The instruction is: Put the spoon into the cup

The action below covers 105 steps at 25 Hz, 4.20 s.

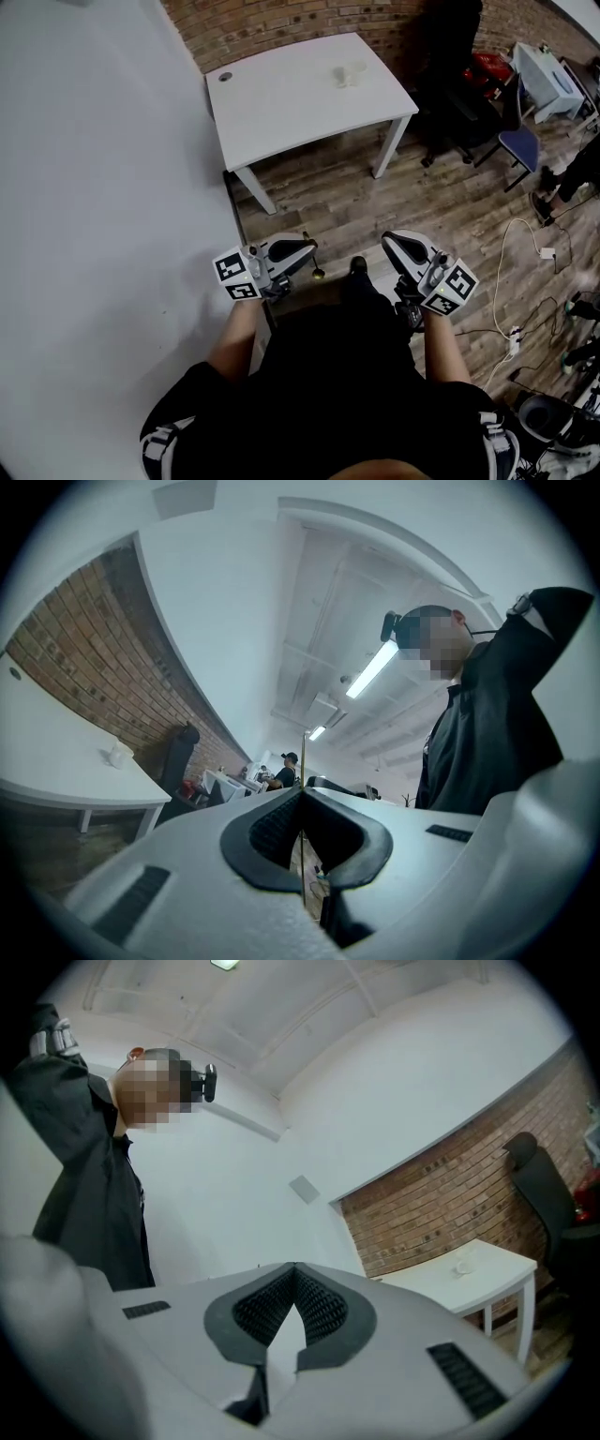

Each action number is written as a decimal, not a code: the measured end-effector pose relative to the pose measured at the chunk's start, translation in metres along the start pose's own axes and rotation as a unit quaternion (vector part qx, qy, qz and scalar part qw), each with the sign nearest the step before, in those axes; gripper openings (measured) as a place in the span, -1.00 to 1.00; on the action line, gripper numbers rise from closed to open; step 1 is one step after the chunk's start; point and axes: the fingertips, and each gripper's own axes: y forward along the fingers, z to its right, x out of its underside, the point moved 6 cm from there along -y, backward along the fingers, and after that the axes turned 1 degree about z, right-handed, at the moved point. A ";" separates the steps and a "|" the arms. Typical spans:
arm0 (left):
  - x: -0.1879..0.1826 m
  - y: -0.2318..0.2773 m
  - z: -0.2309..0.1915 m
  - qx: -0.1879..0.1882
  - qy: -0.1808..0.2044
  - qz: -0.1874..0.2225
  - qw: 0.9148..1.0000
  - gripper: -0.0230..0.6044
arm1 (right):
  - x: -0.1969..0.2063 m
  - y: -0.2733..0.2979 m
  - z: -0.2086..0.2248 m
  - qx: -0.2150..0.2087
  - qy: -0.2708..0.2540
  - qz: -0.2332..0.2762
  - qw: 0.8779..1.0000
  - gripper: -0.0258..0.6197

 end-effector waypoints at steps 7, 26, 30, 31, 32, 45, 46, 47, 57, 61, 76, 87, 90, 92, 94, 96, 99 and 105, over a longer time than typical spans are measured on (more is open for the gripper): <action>-0.013 0.046 -0.064 -0.012 0.007 -0.002 1.000 -0.87 | -0.014 -0.023 0.093 0.037 0.041 0.029 0.998 -0.90; -0.083 0.155 -0.201 -0.073 -0.009 -0.014 0.997 -0.87 | -0.049 0.041 0.320 -0.032 0.171 0.086 0.981 -0.90; -0.064 0.136 -0.234 -0.071 -0.031 -0.005 0.997 -0.87 | -0.033 0.061 0.334 0.001 0.146 0.084 0.986 -0.90; -0.060 0.130 -0.246 -0.067 -0.037 0.001 0.997 -0.87 | -0.029 0.067 0.339 0.011 0.137 0.080 0.987 -0.90; -0.060 0.125 -0.257 -0.063 -0.043 0.007 0.997 -0.87 | -0.030 0.074 0.342 0.018 0.130 0.077 0.988 -0.90; -0.098 0.103 -0.384 -0.010 -0.090 0.004 0.996 -0.87 | -0.062 0.169 0.376 0.108 0.055 0.082 0.989 -0.90; -0.096 0.105 -0.393 -0.008 -0.099 0.006 0.995 -0.87 | -0.062 0.169 0.381 0.116 0.054 0.082 0.988 -0.90; -0.094 0.109 -0.400 -0.008 -0.105 0.006 0.994 -0.87 | -0.062 0.166 0.386 0.122 0.054 0.081 0.988 -0.90; -0.093 0.162 -0.449 -0.079 -0.103 0.018 0.991 -0.87 | -0.077 0.155 0.491 0.087 0.071 0.051 0.992 -0.90; -0.112 0.199 -0.463 -0.123 -0.071 0.046 0.989 -0.87 | -0.096 0.156 0.540 0.034 0.067 0.031 0.997 -0.90; -0.145 0.316 -0.467 -0.216 0.036 0.060 0.974 -0.87 | -0.142 0.143 0.656 -0.100 -0.053 -0.038 0.993 -0.90; -0.156 0.321 -0.507 -0.237 0.054 0.056 0.968 -0.87 | -0.138 0.171 0.680 -0.106 -0.045 -0.026 0.993 -0.90; -0.163 0.317 -0.522 -0.241 0.059 0.072 0.966 -0.87 | -0.131 0.180 0.681 -0.107 -0.040 -0.035 0.993 -0.90; -0.168 0.317 -0.532 -0.243 0.062 0.082 0.965 -0.87 | -0.126 0.184 0.682 -0.109 -0.039 -0.046 0.992 -0.90; -0.173 0.318 -0.543 -0.246 0.068 0.087 0.963 -0.87 | -0.123 0.187 0.684 -0.108 -0.037 -0.052 0.992 -0.90; -0.175 0.318 -0.554 -0.251 0.071 0.091 0.961 -0.87 | -0.121 0.189 0.688 -0.104 -0.034 -0.054 0.993 -0.90; -0.172 0.319 -0.574 -0.257 0.067 0.091 0.960 -0.87 | -0.116 0.191 0.693 -0.095 -0.028 -0.057 0.993 -0.90; -0.159 0.316 -0.608 -0.265 0.055 0.086 0.959 -0.87 | -0.108 0.193 0.698 -0.080 -0.017 -0.063 0.995 -0.90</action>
